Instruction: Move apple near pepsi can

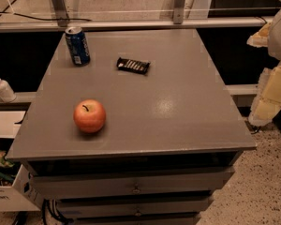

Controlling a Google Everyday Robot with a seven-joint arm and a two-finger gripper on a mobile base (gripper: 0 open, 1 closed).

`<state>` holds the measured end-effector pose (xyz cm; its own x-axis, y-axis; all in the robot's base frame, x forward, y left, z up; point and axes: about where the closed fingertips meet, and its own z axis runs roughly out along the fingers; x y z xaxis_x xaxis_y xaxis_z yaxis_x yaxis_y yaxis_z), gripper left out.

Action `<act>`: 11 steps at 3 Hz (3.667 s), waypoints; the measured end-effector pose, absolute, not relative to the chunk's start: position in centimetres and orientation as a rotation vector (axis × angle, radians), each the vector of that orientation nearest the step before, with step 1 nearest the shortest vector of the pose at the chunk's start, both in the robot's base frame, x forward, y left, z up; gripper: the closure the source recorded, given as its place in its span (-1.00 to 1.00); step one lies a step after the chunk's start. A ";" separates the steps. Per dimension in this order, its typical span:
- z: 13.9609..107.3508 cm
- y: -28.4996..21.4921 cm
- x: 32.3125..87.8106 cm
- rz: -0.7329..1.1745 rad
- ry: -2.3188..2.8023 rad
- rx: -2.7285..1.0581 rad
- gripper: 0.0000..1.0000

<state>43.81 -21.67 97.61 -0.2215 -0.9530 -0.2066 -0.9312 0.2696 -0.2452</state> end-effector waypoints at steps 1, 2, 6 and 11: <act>97.6 -21.7 43.8 -0.098 2.232 -1.725 -1.00; 97.7 -21.3 43.9 -0.088 2.221 -1.719 -1.00; 93.9 -7.7 43.9 0.445 1.940 -1.700 -1.00; 89.2 3.0 49.9 0.604 1.674 -1.627 -1.00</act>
Offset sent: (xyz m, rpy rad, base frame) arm 0.0023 0.0091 -0.0021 0.0339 0.0075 0.0100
